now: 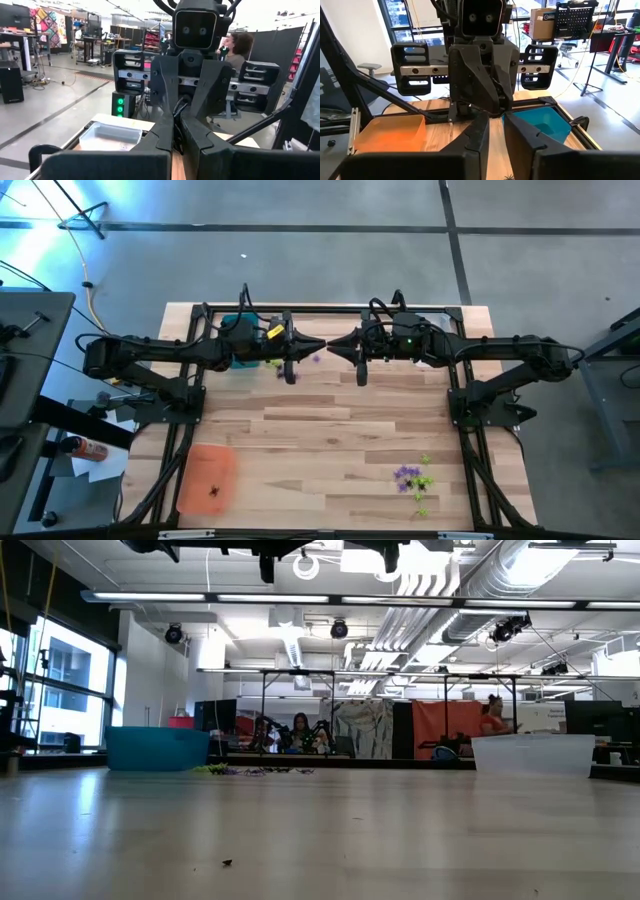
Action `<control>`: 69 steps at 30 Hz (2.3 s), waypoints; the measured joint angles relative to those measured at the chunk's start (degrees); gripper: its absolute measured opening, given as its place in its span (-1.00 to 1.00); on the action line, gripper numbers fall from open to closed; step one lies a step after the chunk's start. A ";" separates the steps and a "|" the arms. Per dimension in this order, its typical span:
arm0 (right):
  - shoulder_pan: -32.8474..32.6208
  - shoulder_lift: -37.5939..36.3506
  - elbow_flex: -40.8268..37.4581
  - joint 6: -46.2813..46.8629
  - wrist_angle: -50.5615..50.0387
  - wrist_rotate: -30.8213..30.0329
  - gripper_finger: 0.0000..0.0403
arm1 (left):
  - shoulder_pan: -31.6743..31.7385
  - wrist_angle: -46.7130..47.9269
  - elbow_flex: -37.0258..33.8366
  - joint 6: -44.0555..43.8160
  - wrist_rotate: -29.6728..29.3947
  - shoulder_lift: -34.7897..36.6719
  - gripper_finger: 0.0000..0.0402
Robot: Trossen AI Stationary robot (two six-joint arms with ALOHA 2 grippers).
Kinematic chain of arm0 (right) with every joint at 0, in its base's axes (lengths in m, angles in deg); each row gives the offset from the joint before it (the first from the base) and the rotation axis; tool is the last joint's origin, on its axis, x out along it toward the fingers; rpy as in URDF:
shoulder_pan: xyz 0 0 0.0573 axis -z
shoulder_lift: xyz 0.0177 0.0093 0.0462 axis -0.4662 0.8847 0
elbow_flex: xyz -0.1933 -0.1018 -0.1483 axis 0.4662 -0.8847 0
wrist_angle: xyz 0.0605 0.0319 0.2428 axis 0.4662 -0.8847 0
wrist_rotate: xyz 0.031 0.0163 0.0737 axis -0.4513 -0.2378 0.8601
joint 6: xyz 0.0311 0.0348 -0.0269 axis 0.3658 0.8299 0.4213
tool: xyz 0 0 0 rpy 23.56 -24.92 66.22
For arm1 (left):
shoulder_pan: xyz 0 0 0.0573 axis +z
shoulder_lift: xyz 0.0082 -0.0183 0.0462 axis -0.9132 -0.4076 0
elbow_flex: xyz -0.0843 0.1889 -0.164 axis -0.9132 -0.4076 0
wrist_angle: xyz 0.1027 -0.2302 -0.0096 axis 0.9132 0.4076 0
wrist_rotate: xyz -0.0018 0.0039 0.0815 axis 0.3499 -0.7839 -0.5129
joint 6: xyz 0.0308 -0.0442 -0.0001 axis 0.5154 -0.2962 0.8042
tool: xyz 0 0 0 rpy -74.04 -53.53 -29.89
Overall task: Sort Halloween decoration
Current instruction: Put the black spider toy into the orange bin
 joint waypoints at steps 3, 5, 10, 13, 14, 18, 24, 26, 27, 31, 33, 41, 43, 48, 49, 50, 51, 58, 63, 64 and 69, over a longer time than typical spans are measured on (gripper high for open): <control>0.00 0.00 0.00 0.00 -0.01 -0.02 -0.83 | 0.00 -0.20 0.00 -0.09 0.00 -0.41 -1.00; 0.00 0.00 0.00 0.09 -0.04 -0.04 -0.86 | 0.00 -0.26 0.00 -0.22 -0.02 -0.57 -1.00; 0.02 0.00 0.00 0.28 -0.11 -0.08 -0.87 | -0.01 -0.36 0.00 -0.43 -0.07 -1.03 -1.00; 0.02 -0.02 0.00 0.39 -0.11 -0.08 -0.87 | -0.01 -0.52 0.00 -0.43 -0.05 -1.01 -1.00; 0.02 -0.02 0.00 0.39 -0.32 -0.07 -0.87 | -0.01 -0.51 0.00 -0.44 -0.07 -1.01 -1.00; 0.02 -0.02 0.00 0.42 -0.44 -0.06 -0.91 | 0.00 -2.06 0.00 -0.47 -0.06 -1.01 -1.00; 0.02 -0.02 0.00 0.49 -0.68 -1.24 -0.99 | 0.00 -2.12 0.00 -0.47 -0.11 -1.01 -0.97; 0.02 -0.02 0.00 0.47 -0.71 -1.34 -1.00 | 0.00 -1.71 0.00 -0.42 -0.11 -1.01 -0.93; 0.00 -0.02 0.00 0.48 -0.73 -1.34 -1.00 | 0.00 -1.33 0.00 -0.27 -0.11 -1.01 -0.90; 0.01 -0.02 0.00 0.48 -0.98 -1.35 -1.00 | 0.00 -0.04 0.00 -0.08 -0.09 -1.01 -0.75; 0.02 -0.02 0.00 0.48 -0.96 -1.33 -1.00 | 0.05 0.67 0.00 -0.08 -0.09 -1.01 -0.65; 0.02 -0.02 0.00 0.46 -0.98 -1.11 -1.00 | 0.73 2.68 0.00 -0.02 -1.20 0.06 -0.25; 0.06 -0.06 0.00 0.19 -1.16 -1.11 -1.00 | 0.85 5.18 0.02 0.01 -1.20 0.64 -0.17; 1.85 -1.36 0.02 -0.05 -3.09 -0.89 -1.00 | 2.07 14.67 -0.04 0.08 -1.21 4.30 -0.05; 2.32 -1.76 0.04 -0.20 -3.21 -0.90 -1.00 | 2.40 17.01 -0.04 0.50 -1.21 5.48 -0.03; 2.88 -2.37 0.04 -0.39 -4.54 -0.90 -1.00 | 2.71 19.69 -0.04 1.17 -1.20 6.87 -0.02; 3.45 -3.08 0.04 -0.65 -5.66 -0.91 -1.00 | 3.08 22.71 -0.04 1.97 -1.35 8.35 -0.02; 6.30 -10.44 0.04 -1.05 -22.30 -5.58 -1.00 | 6.64 36.10 -5.67 0.83 -6.40 20.71 -0.02; 7.52 -14.78 0.04 0.83 -39.14 -11.91 -1.00 | 7.23 24.64 -16.00 -6.76 -8.64 28.42 -0.02; 7.80 -15.74 -0.34 1.73 -42.34 -13.15 -1.00 | 7.14 22.20 -18.10 -8.21 -9.47 29.30 -0.03; 9.68 -23.57 -6.72 10.06 -51.64 -19.02 -1.00 | 6.64 10.80 -24.66 -15.05 -12.09 30.37 -0.03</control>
